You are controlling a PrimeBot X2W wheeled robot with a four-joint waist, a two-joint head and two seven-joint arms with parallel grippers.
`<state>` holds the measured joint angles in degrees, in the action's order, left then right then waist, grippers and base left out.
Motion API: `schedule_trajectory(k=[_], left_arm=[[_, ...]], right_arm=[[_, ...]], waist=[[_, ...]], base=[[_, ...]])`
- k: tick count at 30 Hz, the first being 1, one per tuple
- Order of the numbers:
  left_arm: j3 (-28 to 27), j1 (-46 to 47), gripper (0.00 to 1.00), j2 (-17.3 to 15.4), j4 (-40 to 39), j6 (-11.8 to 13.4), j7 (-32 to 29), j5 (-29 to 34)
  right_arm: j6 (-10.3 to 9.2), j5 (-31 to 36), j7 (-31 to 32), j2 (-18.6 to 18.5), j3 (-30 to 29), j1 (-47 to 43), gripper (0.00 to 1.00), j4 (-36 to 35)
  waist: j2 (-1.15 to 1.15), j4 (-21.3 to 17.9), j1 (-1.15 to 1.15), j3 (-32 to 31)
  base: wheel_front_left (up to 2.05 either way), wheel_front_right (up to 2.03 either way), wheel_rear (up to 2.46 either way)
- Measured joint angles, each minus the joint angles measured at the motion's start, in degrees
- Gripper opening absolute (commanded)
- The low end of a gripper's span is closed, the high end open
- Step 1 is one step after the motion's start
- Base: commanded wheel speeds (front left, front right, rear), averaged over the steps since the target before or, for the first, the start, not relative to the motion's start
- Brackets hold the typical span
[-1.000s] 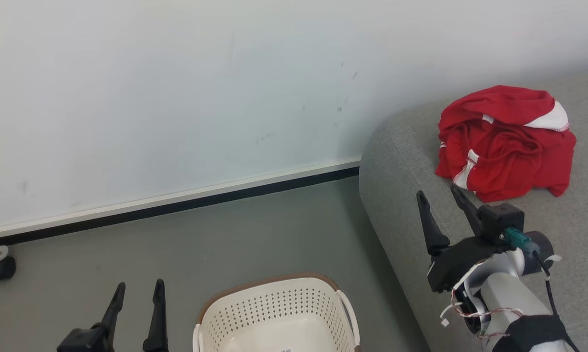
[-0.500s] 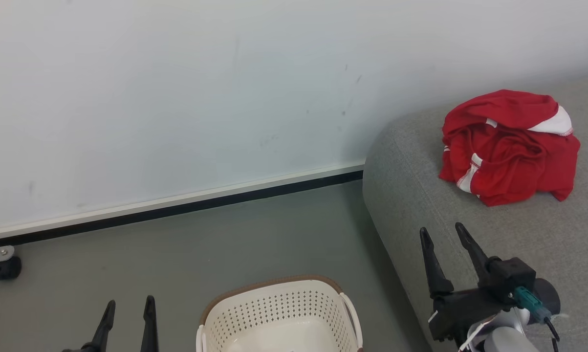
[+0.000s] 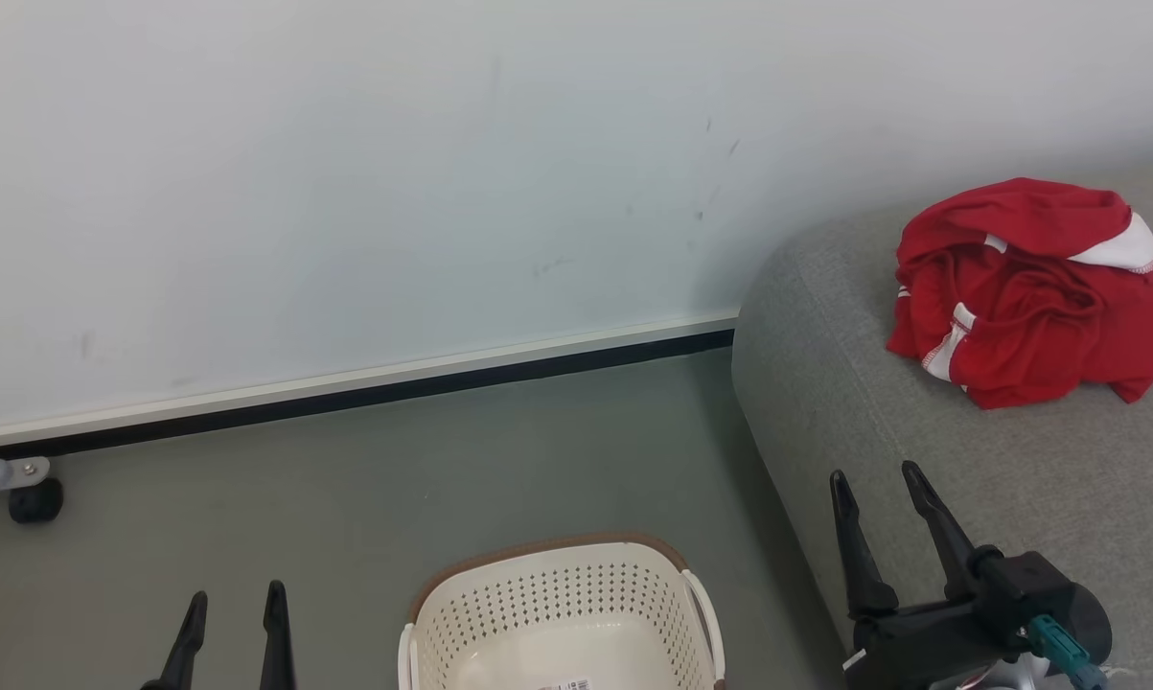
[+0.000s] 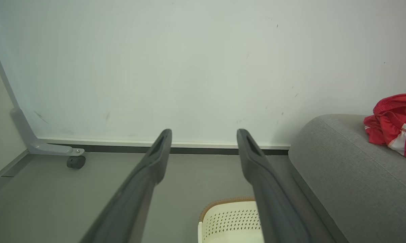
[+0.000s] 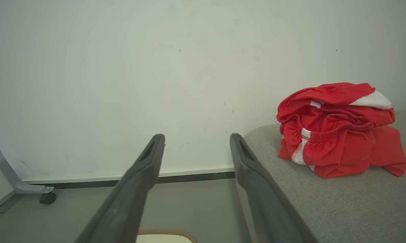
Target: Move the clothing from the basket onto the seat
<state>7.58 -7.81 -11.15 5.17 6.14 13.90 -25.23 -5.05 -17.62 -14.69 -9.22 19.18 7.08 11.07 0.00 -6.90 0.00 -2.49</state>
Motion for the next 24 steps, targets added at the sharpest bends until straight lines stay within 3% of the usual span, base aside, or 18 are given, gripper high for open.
schedule_trajectory(k=[24], left_arm=[[-1.2, 0.0, 1.00, -0.1, -1.5, 0.4, 0.4, 1.5]], right_arm=[[-1.49, 0.4, 0.6, 0.2, -1.9, -3.2, 1.00, -5.4]], waist=[[0.00, 1.7, 0.00, 1.7]], base=[[0.00, 0.00, 0.00]])
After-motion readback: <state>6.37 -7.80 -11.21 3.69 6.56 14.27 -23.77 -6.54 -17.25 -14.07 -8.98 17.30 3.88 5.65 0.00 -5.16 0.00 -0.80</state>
